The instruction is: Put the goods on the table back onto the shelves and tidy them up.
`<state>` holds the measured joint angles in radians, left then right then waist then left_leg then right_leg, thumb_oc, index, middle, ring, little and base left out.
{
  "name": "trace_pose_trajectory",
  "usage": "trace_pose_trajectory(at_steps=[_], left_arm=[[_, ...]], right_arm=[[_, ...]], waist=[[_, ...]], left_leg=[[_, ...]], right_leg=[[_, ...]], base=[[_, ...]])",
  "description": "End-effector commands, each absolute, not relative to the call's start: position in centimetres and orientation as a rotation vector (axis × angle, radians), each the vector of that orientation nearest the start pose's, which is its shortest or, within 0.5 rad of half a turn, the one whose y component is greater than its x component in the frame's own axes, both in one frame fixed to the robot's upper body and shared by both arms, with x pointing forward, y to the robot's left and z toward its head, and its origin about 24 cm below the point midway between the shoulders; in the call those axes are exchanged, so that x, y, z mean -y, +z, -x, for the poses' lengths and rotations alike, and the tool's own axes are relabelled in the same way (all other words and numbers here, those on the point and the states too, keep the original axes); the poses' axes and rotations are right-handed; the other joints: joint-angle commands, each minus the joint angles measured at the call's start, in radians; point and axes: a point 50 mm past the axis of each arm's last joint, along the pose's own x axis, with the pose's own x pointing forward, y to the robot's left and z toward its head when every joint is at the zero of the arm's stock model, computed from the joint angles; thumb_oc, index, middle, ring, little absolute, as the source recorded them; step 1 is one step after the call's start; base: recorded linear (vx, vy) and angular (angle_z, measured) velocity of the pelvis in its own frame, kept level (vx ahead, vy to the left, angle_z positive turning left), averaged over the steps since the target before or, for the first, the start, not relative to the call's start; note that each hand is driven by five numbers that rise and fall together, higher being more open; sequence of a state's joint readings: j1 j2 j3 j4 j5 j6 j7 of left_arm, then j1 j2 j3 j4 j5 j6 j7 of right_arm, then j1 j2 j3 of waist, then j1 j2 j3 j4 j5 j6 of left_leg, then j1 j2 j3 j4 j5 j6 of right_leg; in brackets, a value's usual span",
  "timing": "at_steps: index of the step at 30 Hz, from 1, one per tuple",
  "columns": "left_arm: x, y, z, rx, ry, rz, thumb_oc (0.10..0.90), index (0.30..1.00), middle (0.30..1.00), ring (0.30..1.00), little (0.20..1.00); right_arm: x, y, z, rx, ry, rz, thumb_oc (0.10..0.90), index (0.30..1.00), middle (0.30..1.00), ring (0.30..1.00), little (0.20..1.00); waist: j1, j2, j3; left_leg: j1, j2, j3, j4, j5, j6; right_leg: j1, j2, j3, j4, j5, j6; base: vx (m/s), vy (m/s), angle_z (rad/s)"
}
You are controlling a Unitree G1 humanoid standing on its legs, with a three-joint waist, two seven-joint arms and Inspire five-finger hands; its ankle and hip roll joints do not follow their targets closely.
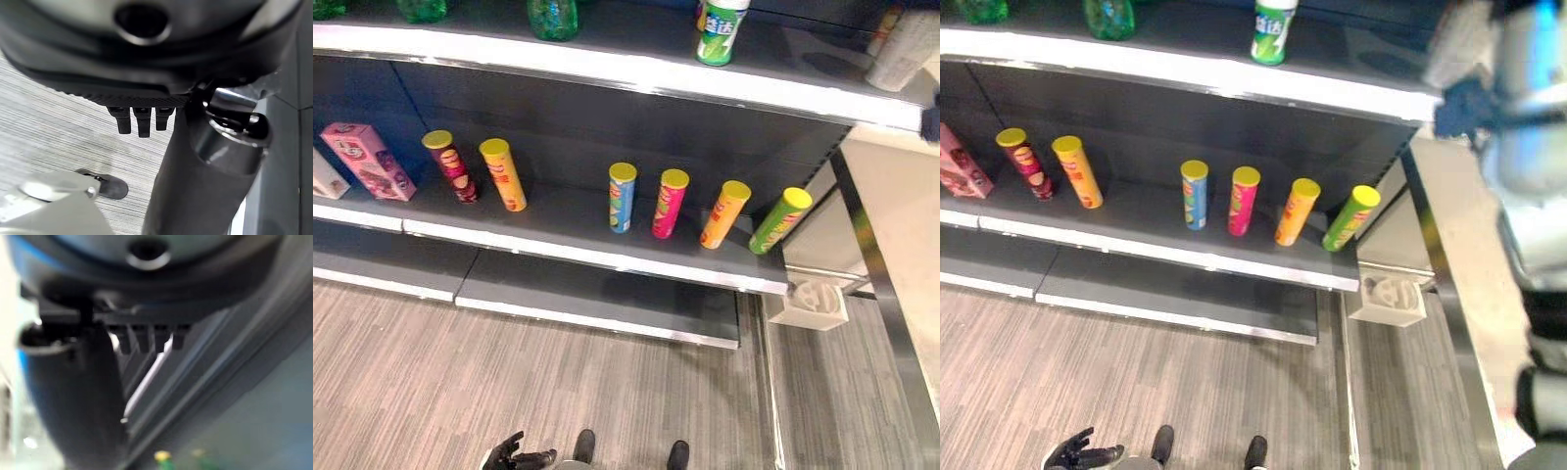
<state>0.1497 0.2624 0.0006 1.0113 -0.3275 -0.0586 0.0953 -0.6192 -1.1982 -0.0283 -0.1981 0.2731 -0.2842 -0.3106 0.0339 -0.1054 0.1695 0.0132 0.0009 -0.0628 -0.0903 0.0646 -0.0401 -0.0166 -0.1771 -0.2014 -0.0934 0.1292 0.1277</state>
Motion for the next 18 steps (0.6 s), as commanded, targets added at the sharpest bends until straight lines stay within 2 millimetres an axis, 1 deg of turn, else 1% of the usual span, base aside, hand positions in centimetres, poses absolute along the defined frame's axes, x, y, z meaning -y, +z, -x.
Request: trace_pose_trajectory(at_steps=[1,2,3,4,5,6,7,8,9,10,11,13,14,15,16,17,18], left_arm=[[-27.4,-14.3,-7.9,-1.036,0.412,-0.088,0.800,0.900,0.900,0.900,0.900],[-27.4,-14.2,-8.0,-1.031,0.411,-0.082,0.800,0.900,0.900,0.900,0.900],[-27.6,-14.1,-8.1,-1.028,0.405,-0.093,0.800,0.900,0.900,0.900,0.900],[-27.5,-14.1,-8.2,-1.022,0.405,-0.091,0.800,0.900,0.900,0.900,0.900],[-27.7,-14.0,-8.3,-1.017,0.405,-0.096,0.800,0.900,0.900,0.900,0.900],[-27.8,-13.9,-8.5,-1.012,0.392,-0.112,0.800,0.900,0.900,0.900,0.900],[-28.1,-13.7,-8.7,-1.008,0.392,-0.121,0.800,0.900,0.900,0.900,0.900],[-28.3,-13.6,-8.9,-1.004,0.381,-0.134,0.800,0.900,0.900,0.900,0.900],[-28.5,-13.4,-9.2,-0.993,0.381,-0.140,0.800,0.900,0.900,0.900,0.900],[-28.7,-13.3,-9.3,-0.985,0.384,-0.139,0.800,0.900,0.900,0.900,0.900],[-29.0,-13.1,-9.6,-0.970,0.393,-0.141,0.800,0.900,0.900,0.900,0.900],[-29.4,-12.7,-9.9,-0.948,0.407,-0.140,0.800,0.900,0.900,0.900,0.900],[-29.4,-12.7,-9.9,-0.948,0.407,-0.141,0.800,0.900,0.900,0.900,0.900],[-29.7,-12.4,-10.1,-0.935,0.416,-0.138,0.800,0.900,0.900,0.900,0.900],[-29.8,-12.4,-10.1,-0.935,0.416,-0.138,0.800,0.900,0.900,0.900,0.900],[-29.9,-12.3,-10.2,-0.925,0.422,-0.134,0.800,0.900,0.900,0.900,0.900],[-30.2,-12.1,-10.2,-0.919,0.431,-0.129,0.800,0.900,0.900,0.900,0.900]], right_arm=[[26.2,39.6,-20.3,1.341,-0.306,0.688,0.800,0.900,0.900,0.900,0.900],[26.6,39.2,-20.2,1.342,-0.322,0.661,0.800,0.900,0.900,0.900,0.900],[27.3,38.6,-19.9,1.331,-0.348,0.635,0.800,0.900,0.900,0.900,0.900],[27.7,38.2,-19.8,1.327,-0.365,0.610,0.800,0.900,0.900,0.900,0.900],[27.9,37.8,-19.6,1.326,-0.377,0.590,0.800,0.900,0.900,0.900,0.900],[28.2,37.4,-19.6,1.317,-0.389,0.577,0.800,0.900,0.900,0.900,0.900],[28.4,37.2,-19.5,1.311,-0.403,0.574,0.800,0.900,0.900,0.900,0.900],[28.5,36.9,-19.6,1.298,-0.410,0.583,0.800,0.900,0.900,0.900,0.900],[28.8,36.5,-19.7,1.280,-0.418,0.580,0.800,0.900,0.900,0.900,0.900],[28.9,36.3,-19.6,1.270,-0.428,0.589,0.800,0.900,0.900,0.900,0.900],[29.0,36.2,-19.6,1.264,-0.436,0.605,0.800,0.900,0.900,0.900,0.900],[29.2,36.1,-19.5,1.260,-0.463,0.614,0.800,0.900,0.900,0.900,0.900],[29.3,36.1,-19.5,1.260,-0.465,0.614,0.800,0.900,0.900,0.900,0.900],[29.5,36.2,-19.5,1.254,-0.501,0.640,0.800,0.900,0.900,0.900,0.900],[29.5,36.2,-19.5,1.255,-0.502,0.640,0.800,0.900,0.900,0.900,0.900],[29.7,36.2,-19.5,1.246,-0.513,0.644,0.800,0.900,0.900,0.900,0.900],[30.2,36.0,-19.9,1.209,-0.542,0.661,0.800,0.900,0.900,0.900,0.900]], waist=[[-0.017,0.000,-0.023],[-0.032,0.000,-0.015],[-0.034,-0.004,-0.007],[-0.057,-0.004,0.007],[-0.063,-0.008,0.017],[-0.074,-0.011,0.032],[-0.071,-0.015,0.040],[-0.081,-0.016,0.050],[-0.086,-0.016,0.057],[-0.090,-0.009,0.062],[-0.086,-0.007,0.066],[-0.077,0.000,0.066],[-0.076,-0.002,0.067],[-0.063,-0.005,0.056],[-0.063,-0.007,0.055],[-0.051,-0.011,0.051],[-0.032,-0.031,0.035]], left_leg=[[0.046,0.011,0.094,0.003,-0.157,-0.009],[0.049,0.007,0.106,0.003,-0.160,-0.004],[0.052,0.005,0.124,0.003,-0.166,0.001],[0.055,0.004,0.141,0.003,-0.168,0.005],[0.058,0.005,0.163,0.003,-0.170,0.009],[0.062,0.007,0.188,0.003,-0.171,0.013],[0.068,0.011,0.211,0.003,-0.174,0.016],[0.074,0.016,0.232,0.003,-0.175,0.018],[0.078,0.023,0.251,0.003,-0.175,0.018],[0.089,0.035,0.268,0.003,-0.182,0.018],[0.093,0.047,0.289,0.003,-0.178,0.016],[0.091,0.072,0.335,0.003,-0.167,0.013],[0.088,0.070,0.335,0.003,-0.162,0.013],[0.080,0.087,0.376,0.003,-0.153,0.009],[0.077,0.085,0.377,0.003,-0.148,0.010],[0.074,0.095,0.402,0.005,-0.148,0.005],[0.059,0.100,0.443,0.009,-0.144,-0.003]], right_leg=[[0.013,-0.034,0.073,0.006,-0.033,0.110],[0.001,-0.033,0.092,0.006,-0.025,0.113],[-0.017,-0.033,0.115,0.008,-0.017,0.119],[-0.035,-0.032,0.129,0.014,0.000,0.123],[-0.051,-0.029,0.144,0.018,0.013,0.127],[-0.072,-0.024,0.153,0.029,0.025,0.131],[-0.084,-0.018,0.164,0.040,0.027,0.132],[-0.100,-0.016,0.170,0.059,0.039,0.134],[-0.109,-0.014,0.169,0.070,0.037,0.134],[-0.103,-0.016,0.156,0.077,0.027,0.134],[-0.099,-0.029,0.130,0.085,0.023,0.132],[-0.081,-0.070,0.045,0.102,0.015,0.120],[-0.084,-0.072,0.045,0.101,0.019,0.119],[-0.063,-0.107,-0.028,0.120,0.029,0.121],[-0.066,-0.109,-0.026,0.118,0.034,0.120],[-0.057,-0.125,-0.070,0.136,0.033,0.121],[-0.030,-0.139,-0.143,0.117,0.037,0.128]], base=[[-0.08,0.199,-0.78],[-0.08,0.154,-0.94],[-0.10,0.155,-0.91],[-0.11,0.150,-0.73],[-0.12,0.136,-0.75],[-0.09,0.102,-1.31],[-0.09,0.079,-1.54],[-0.07,0.043,-1.40],[-0.06,0.025,-0.79],[-0.05,-0.013,-0.57],[-0.06,-0.037,-0.72],[-0.08,-0.056,-0.84],[-0.09,-0.079,-0.81],[-0.08,-0.055,-0.88],[-0.08,-0.089,-0.71],[-0.08,-0.111,-0.58],[-0.07,-0.110,-0.54]])
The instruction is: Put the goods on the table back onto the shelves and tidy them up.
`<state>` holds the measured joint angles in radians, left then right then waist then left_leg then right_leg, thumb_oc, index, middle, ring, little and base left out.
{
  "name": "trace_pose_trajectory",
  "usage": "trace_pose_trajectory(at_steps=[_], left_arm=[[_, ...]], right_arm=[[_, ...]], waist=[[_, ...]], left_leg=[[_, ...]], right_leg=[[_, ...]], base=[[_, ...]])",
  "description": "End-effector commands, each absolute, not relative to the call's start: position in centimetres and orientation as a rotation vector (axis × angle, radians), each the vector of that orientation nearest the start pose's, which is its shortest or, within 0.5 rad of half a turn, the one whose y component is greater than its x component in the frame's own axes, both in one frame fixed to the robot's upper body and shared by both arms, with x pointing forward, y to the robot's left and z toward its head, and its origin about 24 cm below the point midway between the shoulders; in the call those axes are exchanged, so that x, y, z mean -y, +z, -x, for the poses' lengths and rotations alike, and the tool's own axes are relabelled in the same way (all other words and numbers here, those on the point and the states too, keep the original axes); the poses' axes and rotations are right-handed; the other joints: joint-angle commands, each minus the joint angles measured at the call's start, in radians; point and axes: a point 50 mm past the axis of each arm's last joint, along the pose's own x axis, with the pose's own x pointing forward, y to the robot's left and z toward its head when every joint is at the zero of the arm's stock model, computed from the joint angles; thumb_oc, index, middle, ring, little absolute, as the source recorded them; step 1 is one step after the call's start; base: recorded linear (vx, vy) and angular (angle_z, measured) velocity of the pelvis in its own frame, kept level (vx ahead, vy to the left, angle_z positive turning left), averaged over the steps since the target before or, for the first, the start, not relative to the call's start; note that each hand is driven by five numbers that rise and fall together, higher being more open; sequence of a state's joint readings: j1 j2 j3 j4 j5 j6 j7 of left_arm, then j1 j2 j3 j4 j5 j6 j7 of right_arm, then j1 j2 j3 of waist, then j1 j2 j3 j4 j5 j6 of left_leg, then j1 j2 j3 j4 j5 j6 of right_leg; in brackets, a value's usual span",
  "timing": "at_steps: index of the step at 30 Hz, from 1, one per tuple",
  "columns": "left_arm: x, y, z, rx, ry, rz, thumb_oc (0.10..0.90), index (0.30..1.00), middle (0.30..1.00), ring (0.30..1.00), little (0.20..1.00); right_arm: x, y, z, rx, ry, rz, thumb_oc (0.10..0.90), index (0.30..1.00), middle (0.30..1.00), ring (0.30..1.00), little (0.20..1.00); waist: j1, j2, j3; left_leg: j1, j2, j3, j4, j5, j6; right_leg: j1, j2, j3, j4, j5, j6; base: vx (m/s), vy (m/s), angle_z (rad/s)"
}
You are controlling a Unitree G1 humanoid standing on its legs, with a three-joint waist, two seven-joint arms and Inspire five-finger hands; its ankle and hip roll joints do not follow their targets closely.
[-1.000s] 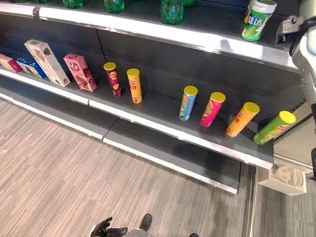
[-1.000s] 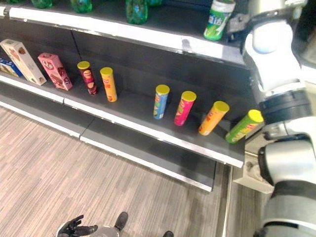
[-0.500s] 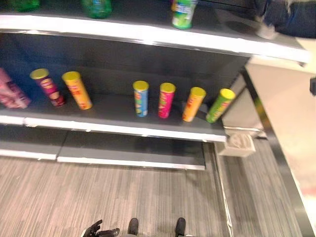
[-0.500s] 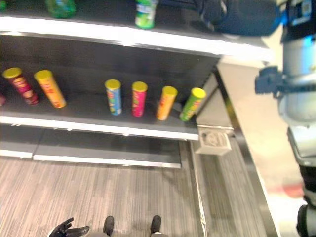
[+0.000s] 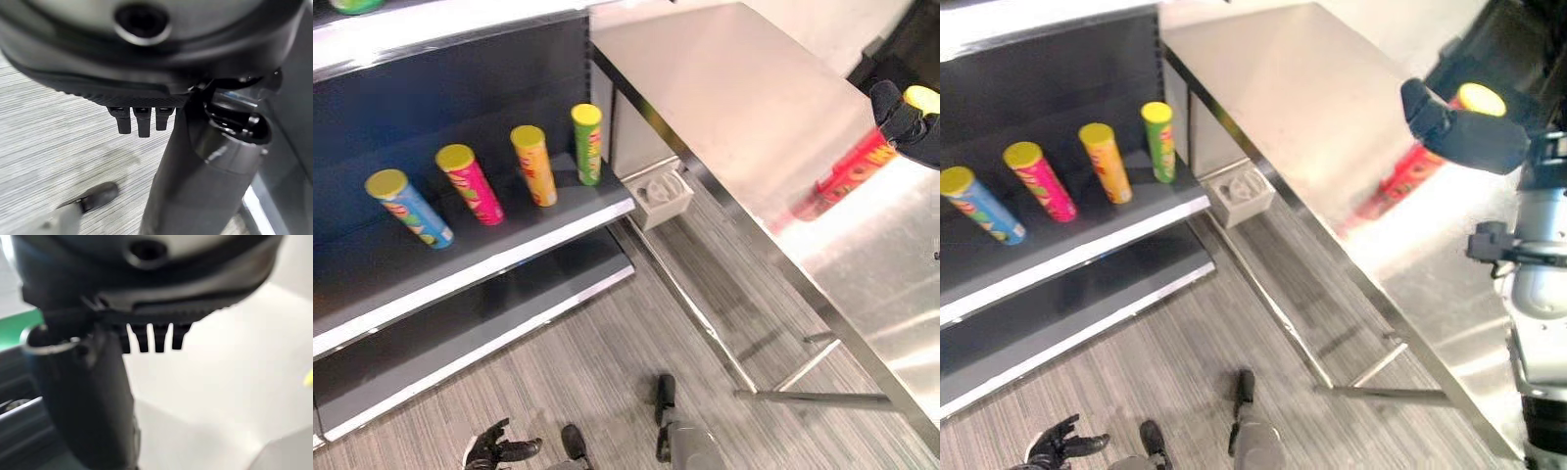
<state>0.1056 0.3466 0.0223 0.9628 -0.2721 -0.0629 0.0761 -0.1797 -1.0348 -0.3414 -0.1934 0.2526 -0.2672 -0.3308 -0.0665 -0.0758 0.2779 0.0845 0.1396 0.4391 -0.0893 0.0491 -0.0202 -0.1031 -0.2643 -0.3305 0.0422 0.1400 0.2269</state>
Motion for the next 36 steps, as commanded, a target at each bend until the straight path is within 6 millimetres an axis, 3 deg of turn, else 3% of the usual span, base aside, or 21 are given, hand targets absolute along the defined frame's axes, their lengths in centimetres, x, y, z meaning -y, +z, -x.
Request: trace_pose_trajectory(at_steps=[1,2,4,9,12,14,15,16,17,19,20,21,24,26,29,36], left_arm=[[-30.2,-12.1,-10.2,-0.919,0.431,-0.129,0.800,0.900,0.900,0.900,0.900],[-30.2,-12.1,-9.9,-0.924,0.433,-0.117,0.800,0.900,0.900,0.900,0.900],[-30.0,-12.4,-9.7,-0.938,0.433,-0.110,0.800,0.900,0.900,0.900,0.900],[-29.2,-12.6,-9.8,-0.940,0.403,-0.092,0.800,0.900,0.900,0.900,0.900],[-28.9,-12.7,-9.8,-0.939,0.402,-0.075,0.800,0.900,0.900,0.900,0.900],[-28.5,-12.8,-9.9,-0.934,0.382,-0.067,0.800,0.900,0.900,0.900,0.900],[-28.6,-12.6,-10.1,-0.915,0.384,-0.054,0.800,0.900,0.900,0.900,0.900],[-28.8,-12.4,-10.3,-0.911,0.378,-0.056,0.800,0.900,0.900,0.900,0.900],[-28.8,-12.4,-10.3,-0.908,0.380,-0.051,0.800,0.900,0.900,0.900,0.900],[-28.5,-12.4,-10.6,-0.900,0.371,-0.048,0.800,0.900,0.900,0.900,0.900],[-28.5,-12.4,-10.6,-0.899,0.371,-0.047,0.800,0.900,0.900,0.900,0.900],[-27.7,-12.7,-10.8,-0.909,0.330,-0.042,0.800,0.900,0.900,0.900,0.900],[-27.0,-12.6,-11.4,-0.898,0.283,-0.067,0.800,0.900,0.900,0.900,0.900],[-26.6,-12.8,-11.5,-0.898,0.281,-0.054,0.800,0.900,0.900,0.900,0.900],[-26.5,-12.8,-11.6,-0.887,0.283,-0.046,0.800,0.900,0.900,0.900,0.900],[-27.1,-12.9,-11.0,-0.900,0.326,-0.041,0.800,0.900,0.900,0.900,0.900]], right_arm=[[30.2,36.0,-19.9,1.209,-0.542,0.661,0.800,0.900,0.900,0.900,0.900],[30.8,35.5,-20.0,1.167,-0.569,0.674,0.800,0.900,0.900,0.900,0.900],[31.7,35.2,-19.7,1.136,-0.609,0.680,0.800,0.900,0.900,0.900,0.900],[32.3,35.2,-19.1,1.126,-0.615,0.680,0.800,0.900,0.900,0.900,0.900],[32.4,34.8,-19.1,1.117,-0.582,0.635,0.800,0.900,0.900,0.900,0.900],[32.3,34.5,-19.4,1.119,-0.525,0.564,0.800,0.900,0.900,0.900,0.900],[32.1,34.3,-19.7,1.103,-0.477,0.536,0.800,0.900,0.900,0.900,0.900],[31.4,34.3,-20.1,1.106,-0.405,0.500,0.800,0.900,0.900,0.900,0.900],[31.0,34.2,-20.6,1.109,-0.363,0.463,0.800,0.900,0.900,0.900,0.900],[30.4,33.9,-21.5,1.080,-0.312,0.445,0.800,0.900,0.900,0.900,0.900],[30.4,34.0,-21.5,1.081,-0.312,0.445,0.800,0.900,0.900,0.900,0.900],[30.1,33.6,-21.8,1.070,-0.270,0.409,0.800,0.900,0.900,0.900,0.900],[29.8,33.5,-22.5,1.072,-0.246,0.367,0.800,0.900,0.900,0.900,0.900],[29.0,33.3,-23.4,1.064,-0.187,0.313,0.800,0.900,0.900,0.900,0.900],[27.8,33.2,-24.1,1.042,-0.087,0.289,0.800,0.900,0.900,0.900,0.900],[25.5,33.5,-25.4,1.009,0.086,0.265,0.800,0.900,0.900,0.900,0.900]], waist=[[0.068,-0.060,-0.074],[0.080,-0.082,-0.098],[0.075,-0.095,-0.108],[0.056,-0.086,-0.122],[0.035,-0.075,-0.128],[0.025,-0.065,-0.121],[0.028,-0.069,-0.106],[0.044,-0.070,-0.082],[0.057,-0.070,-0.067],[0.087,-0.080,-0.037],[0.082,-0.082,-0.039],[0.101,-0.072,-0.036],[0.148,-0.030,-0.038],[0.149,-0.013,-0.053],[0.132,0.001,-0.081],[0.135,-0.019,-0.111]], left_leg=[[-0.012,-0.039,-0.059,0.008,-0.129,-0.023],[0.001,-0.033,-0.048,0.008,-0.144,-0.036],[0.004,-0.024,-0.026,0.013,-0.123,-0.046],[0.035,0.018,-0.027,0.014,-0.114,-0.075],[0.051,0.069,-0.029,0.034,-0.104,-0.103],[0.033,0.120,-0.039,0.128,-0.103,-0.123],[-0.014,0.163,-0.073,0.264,-0.087,-0.128],[-0.072,0.203,-0.145,0.417,-0.017,-0.123],[-0.105,0.195,-0.203,0.477,0.007,-0.116],[-0.213,0.100,-0.335,0.539,-0.023,-0.089],[-0.219,0.096,-0.337,0.539,-0.019,-0.085],[-0.270,0.010,-0.397,0.404,-0.085,-0.079],[-0.341,-0.059,-0.465,0.194,0.023,-0.097],[-0.293,-0.073,-0.507,0.097,0.035,-0.103],[-0.217,-0.080,-0.504,0.059,0.038,-0.090],[-0.129,-0.092,-0.414,0.012,0.007,-0.058]], right_leg=[[0.057,-0.052,-0.014,-0.019,0.026,0.029],[0.082,-0.038,-0.043,-0.069,0.020,0.035],[0.093,-0.015,-0.044,-0.104,0.026,0.032],[0.116,0.030,-0.014,-0.120,-0.026,0.011],[0.130,0.075,0.000,-0.119,-0.069,-0.019],[0.145,0.118,0.011,-0.116,-0.115,-0.057],[0.161,0.150,0.027,-0.114,-0.145,-0.092],[0.183,0.185,0.046,-0.119,-0.164,-0.128],[0.191,0.198,0.058,-0.119,-0.173,-0.143],[0.196,0.199,0.081,-0.119,-0.181,-0.152],[0.193,0.195,0.078,-0.120,-0.179,-0.151],[0.208,0.194,0.108,-0.129,-0.187,-0.129],[0.221,0.206,0.138,-0.129,-0.204,-0.120],[0.226,0.215,0.171,-0.129,-0.211,-0.110],[0.233,0.194,0.188,-0.124,-0.211,-0.101],[0.210,0.142,0.235,-0.091,-0.199,-0.066]], base=[[0.06,-0.208,-0.72],[0.09,-0.228,-0.91],[0.10,-0.234,-0.68],[0.11,-0.191,-0.24],[0.08,-0.260,-0.15],[0.08,-0.382,-0.02],[0.09,-0.460,-0.13],[0.09,-0.462,-0.28],[0.05,-0.335,-0.42],[-0.02,-0.130,-0.45],[0.12,-0.010,-0.43],[0.19,0.077,-0.35],[0.18,0.133,-0.19],[0.15,0.139,-0.72],[0.19,0.232,-1.21],[0.10,0.143,-0.26]])
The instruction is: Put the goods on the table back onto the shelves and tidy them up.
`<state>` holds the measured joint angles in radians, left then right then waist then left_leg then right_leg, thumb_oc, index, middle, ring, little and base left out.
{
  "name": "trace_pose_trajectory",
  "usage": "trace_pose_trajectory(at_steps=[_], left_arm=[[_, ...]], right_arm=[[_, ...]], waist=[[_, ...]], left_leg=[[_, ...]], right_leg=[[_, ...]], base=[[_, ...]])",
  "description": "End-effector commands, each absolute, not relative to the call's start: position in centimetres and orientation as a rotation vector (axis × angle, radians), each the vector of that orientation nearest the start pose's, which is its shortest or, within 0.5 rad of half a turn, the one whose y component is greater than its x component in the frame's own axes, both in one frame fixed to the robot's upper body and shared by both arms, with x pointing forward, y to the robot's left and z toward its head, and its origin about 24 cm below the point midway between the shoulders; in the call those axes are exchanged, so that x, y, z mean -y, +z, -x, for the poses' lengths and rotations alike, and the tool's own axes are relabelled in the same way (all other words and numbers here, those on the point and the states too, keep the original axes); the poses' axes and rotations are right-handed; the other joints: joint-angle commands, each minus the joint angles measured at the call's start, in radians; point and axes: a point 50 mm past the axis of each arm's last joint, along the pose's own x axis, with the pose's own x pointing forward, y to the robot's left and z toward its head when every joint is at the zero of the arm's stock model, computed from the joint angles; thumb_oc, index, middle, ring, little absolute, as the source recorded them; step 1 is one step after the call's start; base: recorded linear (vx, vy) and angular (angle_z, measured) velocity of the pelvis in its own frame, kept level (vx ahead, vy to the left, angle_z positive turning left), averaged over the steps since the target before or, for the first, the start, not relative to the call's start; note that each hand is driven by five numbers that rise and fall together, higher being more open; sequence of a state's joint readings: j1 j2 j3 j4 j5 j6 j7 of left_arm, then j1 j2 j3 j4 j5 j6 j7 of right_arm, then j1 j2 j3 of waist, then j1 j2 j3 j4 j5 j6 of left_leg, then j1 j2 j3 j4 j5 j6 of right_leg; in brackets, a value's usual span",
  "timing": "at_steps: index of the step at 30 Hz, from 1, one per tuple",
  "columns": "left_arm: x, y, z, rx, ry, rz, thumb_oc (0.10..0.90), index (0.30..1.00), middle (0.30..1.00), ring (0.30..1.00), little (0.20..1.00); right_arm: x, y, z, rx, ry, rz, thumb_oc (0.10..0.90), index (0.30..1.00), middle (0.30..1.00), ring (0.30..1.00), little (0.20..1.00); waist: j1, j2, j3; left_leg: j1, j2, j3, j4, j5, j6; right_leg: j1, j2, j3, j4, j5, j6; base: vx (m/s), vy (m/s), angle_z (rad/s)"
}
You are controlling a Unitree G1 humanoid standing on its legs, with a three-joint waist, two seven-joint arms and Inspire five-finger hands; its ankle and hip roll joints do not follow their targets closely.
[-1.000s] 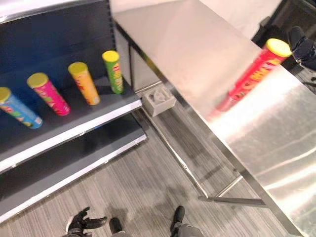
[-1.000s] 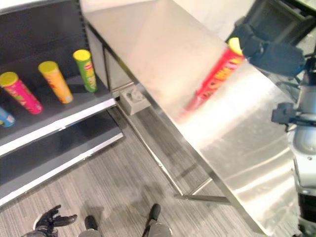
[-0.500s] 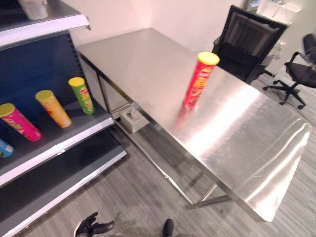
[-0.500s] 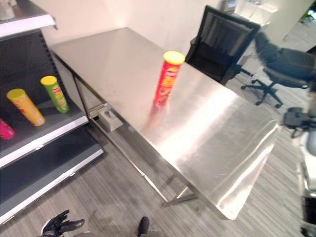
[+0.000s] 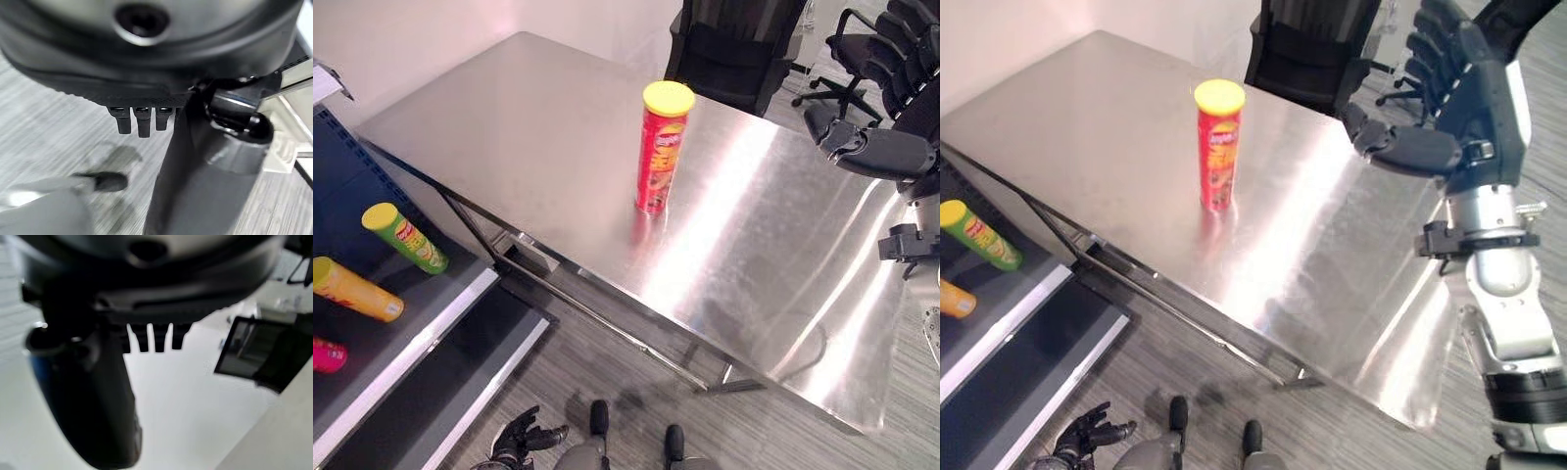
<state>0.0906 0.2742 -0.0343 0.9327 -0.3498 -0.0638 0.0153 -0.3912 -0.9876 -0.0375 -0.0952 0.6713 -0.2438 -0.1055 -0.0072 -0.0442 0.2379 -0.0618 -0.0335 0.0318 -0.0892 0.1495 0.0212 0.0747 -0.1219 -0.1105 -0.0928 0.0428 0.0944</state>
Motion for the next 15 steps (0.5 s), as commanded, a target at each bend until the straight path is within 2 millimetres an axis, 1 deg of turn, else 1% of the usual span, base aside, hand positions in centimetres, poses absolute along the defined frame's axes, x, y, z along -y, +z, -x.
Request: trace_pose_trajectory(at_steps=[1,4,9,15], left_arm=[[-27.2,-12.9,-10.9,-0.900,0.327,-0.039,0.800,0.900,0.900,0.900,0.900],[-27.0,-13.1,-10.6,-0.913,0.323,-0.035,0.800,0.900,0.900,0.900,0.900],[-26.4,-13.6,-9.7,-0.943,0.305,-0.018,0.800,0.900,0.900,0.900,0.900],[-26.2,-13.9,-9.1,-0.969,0.286,-0.027,0.800,0.900,0.900,0.900,0.900]], right_arm=[[25.3,33.5,-25.3,1.005,0.109,0.270,0.800,0.900,0.900,0.900,0.900],[24.9,33.4,-25.5,0.977,0.149,0.298,0.800,0.900,0.900,0.900,0.900],[23.8,32.8,-26.7,0.893,0.234,0.335,0.800,0.900,0.900,0.900,0.900],[22.7,32.8,-27.0,0.866,0.317,0.341,0.800,0.900,0.900,0.900,0.900]], waist=[[0.075,-0.053,-0.071],[0.077,-0.060,-0.075],[0.088,-0.072,-0.075],[0.091,-0.075,-0.082]], left_leg=[[0.021,0.080,-0.002,0.012,-0.097,-0.096],[0.030,0.076,0.011,0.008,-0.108,-0.088],[0.045,0.074,0.037,0.007,-0.122,-0.079],[0.051,0.077,0.031,0.002,-0.122,-0.081]], right_leg=[[0.031,-0.004,0.016,0.045,-0.100,0.069],[0.027,-0.013,0.013,0.049,-0.095,0.077],[0.019,-0.033,0.000,0.056,-0.080,0.094],[0.029,-0.034,-0.019,0.050,-0.080,0.095]], base=[[0.06,0.067,-0.15],[0.04,0.049,0.07],[0.02,0.038,-0.13],[0.02,0.005,-0.05]])
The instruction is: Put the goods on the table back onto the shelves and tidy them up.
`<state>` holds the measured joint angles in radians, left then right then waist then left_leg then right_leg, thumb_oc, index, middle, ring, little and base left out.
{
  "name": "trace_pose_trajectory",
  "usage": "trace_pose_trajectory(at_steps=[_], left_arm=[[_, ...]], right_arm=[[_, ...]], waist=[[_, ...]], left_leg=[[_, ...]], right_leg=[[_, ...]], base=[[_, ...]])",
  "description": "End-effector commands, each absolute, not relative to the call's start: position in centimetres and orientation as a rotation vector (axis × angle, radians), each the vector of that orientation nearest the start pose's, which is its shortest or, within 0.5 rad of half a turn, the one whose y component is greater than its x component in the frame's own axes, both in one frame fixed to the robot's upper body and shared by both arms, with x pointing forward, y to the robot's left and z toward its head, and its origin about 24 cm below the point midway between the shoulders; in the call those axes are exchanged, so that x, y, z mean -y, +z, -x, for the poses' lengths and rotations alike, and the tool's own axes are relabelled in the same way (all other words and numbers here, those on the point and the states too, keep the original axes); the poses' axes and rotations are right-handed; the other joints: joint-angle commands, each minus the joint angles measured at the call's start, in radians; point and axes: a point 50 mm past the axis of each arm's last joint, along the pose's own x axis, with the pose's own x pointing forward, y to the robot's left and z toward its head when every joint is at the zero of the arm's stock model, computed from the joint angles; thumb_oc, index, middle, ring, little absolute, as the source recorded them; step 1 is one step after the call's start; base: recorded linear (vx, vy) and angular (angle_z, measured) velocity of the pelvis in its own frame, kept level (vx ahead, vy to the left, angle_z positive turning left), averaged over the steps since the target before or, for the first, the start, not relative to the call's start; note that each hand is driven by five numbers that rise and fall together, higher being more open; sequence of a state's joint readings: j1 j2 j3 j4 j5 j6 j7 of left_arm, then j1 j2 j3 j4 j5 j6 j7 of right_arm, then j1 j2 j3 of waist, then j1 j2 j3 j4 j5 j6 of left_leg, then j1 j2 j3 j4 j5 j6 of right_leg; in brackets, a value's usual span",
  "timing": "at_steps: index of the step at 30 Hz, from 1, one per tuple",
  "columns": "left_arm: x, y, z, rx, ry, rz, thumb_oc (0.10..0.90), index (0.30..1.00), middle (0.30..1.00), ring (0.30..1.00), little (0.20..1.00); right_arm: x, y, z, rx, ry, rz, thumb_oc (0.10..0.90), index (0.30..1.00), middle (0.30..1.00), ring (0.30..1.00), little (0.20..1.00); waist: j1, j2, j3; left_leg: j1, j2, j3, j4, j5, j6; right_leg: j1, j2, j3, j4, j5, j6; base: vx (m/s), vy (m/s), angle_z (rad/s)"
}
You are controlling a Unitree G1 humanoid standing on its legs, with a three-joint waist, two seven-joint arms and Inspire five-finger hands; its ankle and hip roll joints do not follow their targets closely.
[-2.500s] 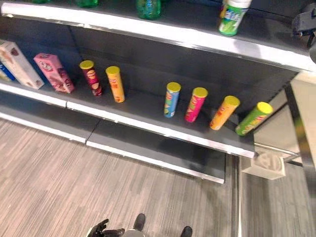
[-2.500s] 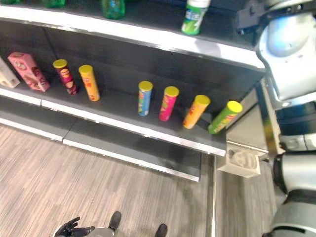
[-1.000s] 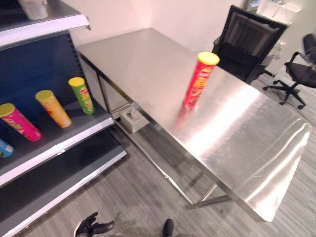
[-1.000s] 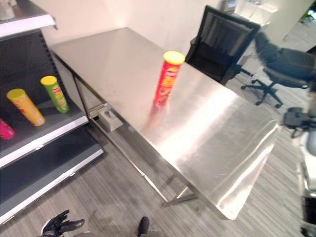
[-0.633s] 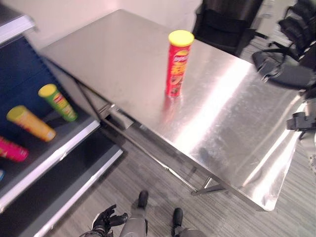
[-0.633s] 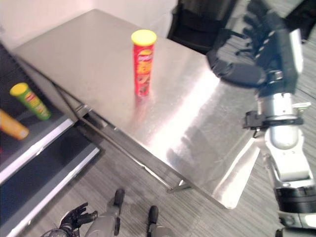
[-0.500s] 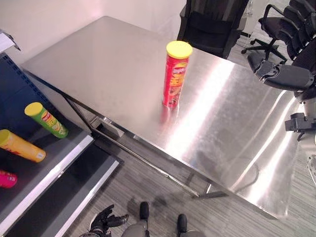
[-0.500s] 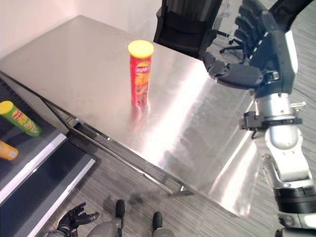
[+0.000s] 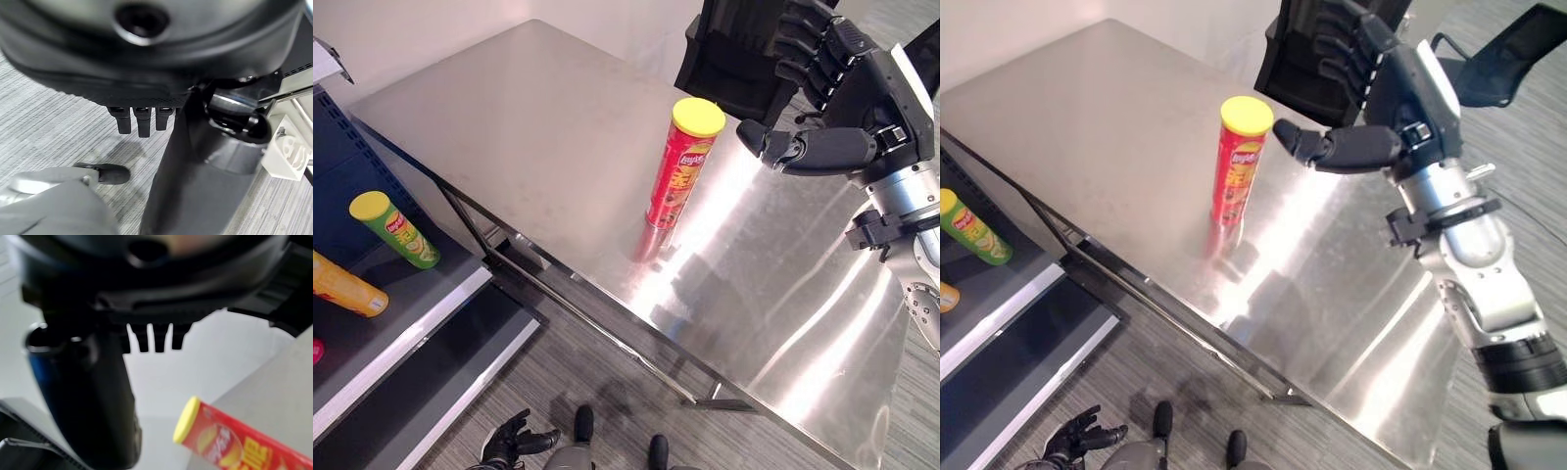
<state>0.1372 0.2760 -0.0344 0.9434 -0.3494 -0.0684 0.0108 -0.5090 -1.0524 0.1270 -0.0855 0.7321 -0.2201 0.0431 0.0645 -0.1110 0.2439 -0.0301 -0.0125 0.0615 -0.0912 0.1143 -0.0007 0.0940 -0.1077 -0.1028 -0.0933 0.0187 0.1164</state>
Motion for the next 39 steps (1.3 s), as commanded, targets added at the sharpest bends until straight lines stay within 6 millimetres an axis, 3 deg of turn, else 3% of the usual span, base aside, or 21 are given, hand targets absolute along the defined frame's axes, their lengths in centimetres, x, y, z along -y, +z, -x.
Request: trace_pose_trajectory(at_steps=[1,16,39], left_arm=[[-26.3,-13.9,-9.1,-0.973,0.287,-0.030,0.800,0.900,0.900,0.900,0.900],[-26.4,-14.1,-8.2,-0.997,0.323,-0.014,0.800,0.900,0.900,0.900,0.900],[-26.8,-14.0,-8.3,-0.992,0.329,-0.029,0.800,0.900,0.900,0.900,0.900]], right_arm=[[22.5,32.8,-27.2,0.865,0.325,0.342,0.800,0.900,0.900,0.900,0.900],[21.6,32.5,-28.8,0.796,0.334,0.429,0.800,0.900,0.900,0.900,0.900],[22.9,32.4,-30.1,0.701,0.267,0.539,0.800,0.900,0.900,0.900,0.900]], waist=[[0.020,-0.009,-0.089],[0.046,-0.012,-0.086],[0.074,-0.038,-0.073]], left_leg=[[0.021,0.056,0.000,0.004,-0.088,-0.061],[0.005,0.055,-0.021,0.004,-0.082,-0.068],[-0.022,0.052,-0.047,0.004,-0.080,-0.070]], right_leg=[[0.012,-0.049,-0.033,0.048,-0.057,0.073],[0.019,-0.055,-0.073,0.032,-0.048,0.074],[0.008,-0.060,-0.104,0.029,-0.039,0.076]], base=[[0.00,0.000,0.00],[0.01,-0.006,0.04],[0.01,-0.002,0.05]])
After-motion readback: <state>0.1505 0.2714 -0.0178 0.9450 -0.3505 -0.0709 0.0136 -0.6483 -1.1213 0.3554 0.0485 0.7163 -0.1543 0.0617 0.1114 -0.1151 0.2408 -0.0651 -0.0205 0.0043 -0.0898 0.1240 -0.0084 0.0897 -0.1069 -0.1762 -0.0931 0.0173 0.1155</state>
